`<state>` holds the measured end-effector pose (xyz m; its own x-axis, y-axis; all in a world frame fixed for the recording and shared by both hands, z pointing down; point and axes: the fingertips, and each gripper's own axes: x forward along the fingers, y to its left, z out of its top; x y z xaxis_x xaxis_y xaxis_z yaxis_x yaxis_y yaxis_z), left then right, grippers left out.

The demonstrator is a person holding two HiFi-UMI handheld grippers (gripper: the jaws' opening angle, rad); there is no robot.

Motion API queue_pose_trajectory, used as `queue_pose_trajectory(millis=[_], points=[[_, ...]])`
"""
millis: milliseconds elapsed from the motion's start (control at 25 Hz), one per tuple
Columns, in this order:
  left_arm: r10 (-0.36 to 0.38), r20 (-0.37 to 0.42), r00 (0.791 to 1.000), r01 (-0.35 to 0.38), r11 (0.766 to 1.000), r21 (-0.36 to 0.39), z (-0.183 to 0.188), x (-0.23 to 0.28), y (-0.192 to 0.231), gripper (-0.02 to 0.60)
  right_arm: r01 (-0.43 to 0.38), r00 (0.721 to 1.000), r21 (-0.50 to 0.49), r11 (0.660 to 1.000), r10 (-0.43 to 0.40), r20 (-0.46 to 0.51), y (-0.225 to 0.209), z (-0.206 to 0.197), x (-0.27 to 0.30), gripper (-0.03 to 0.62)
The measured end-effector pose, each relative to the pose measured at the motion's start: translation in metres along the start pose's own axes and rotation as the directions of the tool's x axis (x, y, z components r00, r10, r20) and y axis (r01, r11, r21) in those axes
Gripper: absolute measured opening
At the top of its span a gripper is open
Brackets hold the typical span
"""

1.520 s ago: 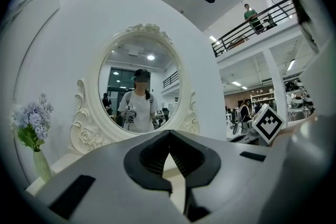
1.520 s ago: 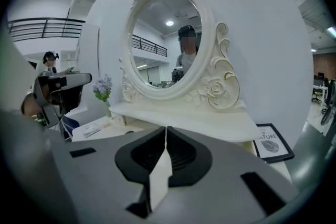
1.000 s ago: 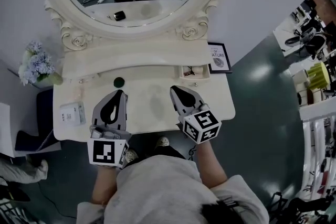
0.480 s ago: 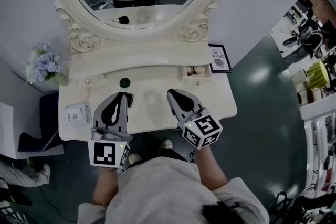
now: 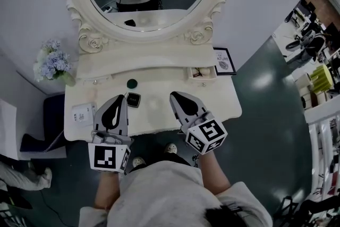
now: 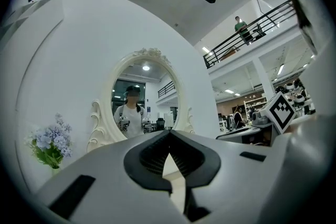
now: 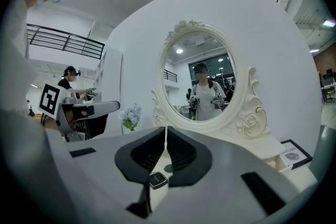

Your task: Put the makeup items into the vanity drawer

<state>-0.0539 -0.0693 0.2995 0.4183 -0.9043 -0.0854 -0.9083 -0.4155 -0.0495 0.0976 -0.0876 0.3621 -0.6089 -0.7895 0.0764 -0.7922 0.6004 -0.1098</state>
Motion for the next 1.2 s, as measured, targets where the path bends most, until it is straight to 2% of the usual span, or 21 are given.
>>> queue_pose_trajectory(millis=[480, 1200], points=[[0.012, 0.021, 1.0, -0.013, 1.0, 0.012, 0.013, -0.027, 0.018, 0.014, 0.012, 0.998, -0.014, 1.0, -0.011, 0.064, 0.023, 0.023, -0.01, 0.028], [-0.003, 0.032, 0.999, 0.002, 1.0, 0.029, 0.021, -0.055, 0.04, 0.012, 0.037, 0.992, -0.037, 0.999, -0.033, 0.121, 0.061, 0.037, -0.015, 0.028]])
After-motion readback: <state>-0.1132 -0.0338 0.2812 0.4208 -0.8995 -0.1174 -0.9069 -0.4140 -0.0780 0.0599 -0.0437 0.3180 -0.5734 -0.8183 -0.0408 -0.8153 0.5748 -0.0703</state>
